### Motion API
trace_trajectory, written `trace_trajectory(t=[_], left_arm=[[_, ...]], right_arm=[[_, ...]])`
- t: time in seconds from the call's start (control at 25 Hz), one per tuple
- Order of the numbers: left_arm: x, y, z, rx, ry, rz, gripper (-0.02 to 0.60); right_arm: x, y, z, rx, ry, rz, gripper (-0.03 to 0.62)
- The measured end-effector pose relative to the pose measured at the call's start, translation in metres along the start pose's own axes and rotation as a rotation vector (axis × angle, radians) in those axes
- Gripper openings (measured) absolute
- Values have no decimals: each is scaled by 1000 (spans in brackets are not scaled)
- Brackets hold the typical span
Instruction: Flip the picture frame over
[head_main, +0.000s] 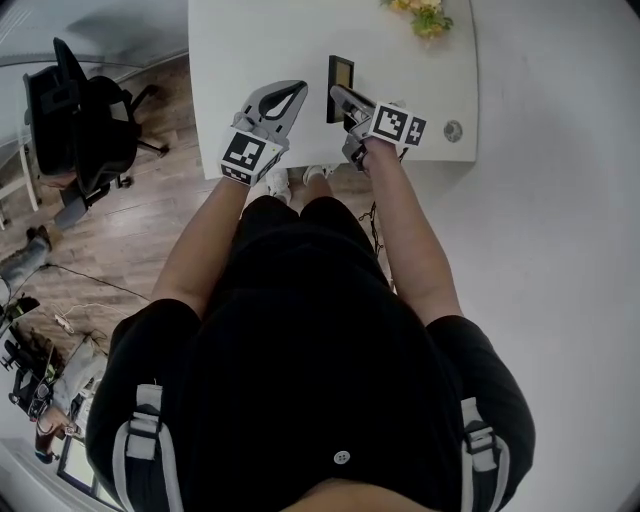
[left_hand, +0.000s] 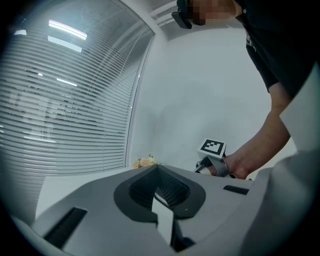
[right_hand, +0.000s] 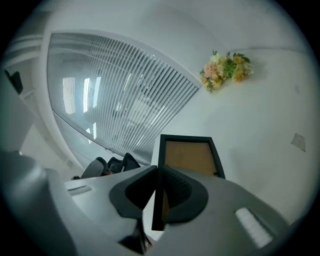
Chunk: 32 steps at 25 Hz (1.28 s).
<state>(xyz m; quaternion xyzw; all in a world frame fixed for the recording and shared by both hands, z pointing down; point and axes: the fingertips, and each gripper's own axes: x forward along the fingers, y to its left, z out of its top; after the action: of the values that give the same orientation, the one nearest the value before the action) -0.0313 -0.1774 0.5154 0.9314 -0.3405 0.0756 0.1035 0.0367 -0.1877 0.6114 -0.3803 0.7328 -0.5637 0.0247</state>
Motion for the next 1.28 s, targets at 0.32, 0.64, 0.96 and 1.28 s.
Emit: trace_trajectory(t=[0.32,0.64,0.96,1.28], left_arm=[[-3,-1,-9,-10,3,10,6],[0,-7,-14,-25,3,19,6],[-4,0,-24,-45,5,29,6],[-4,2,-19,-45,6,24,6]], right_arm=[[-4,-9,-12,182,-8,159,49],[-9,-16,-18,333,-1,378,49],[0,-20,-29,403,34,483,49],[-8,-29,-17,362,-14,451,60]])
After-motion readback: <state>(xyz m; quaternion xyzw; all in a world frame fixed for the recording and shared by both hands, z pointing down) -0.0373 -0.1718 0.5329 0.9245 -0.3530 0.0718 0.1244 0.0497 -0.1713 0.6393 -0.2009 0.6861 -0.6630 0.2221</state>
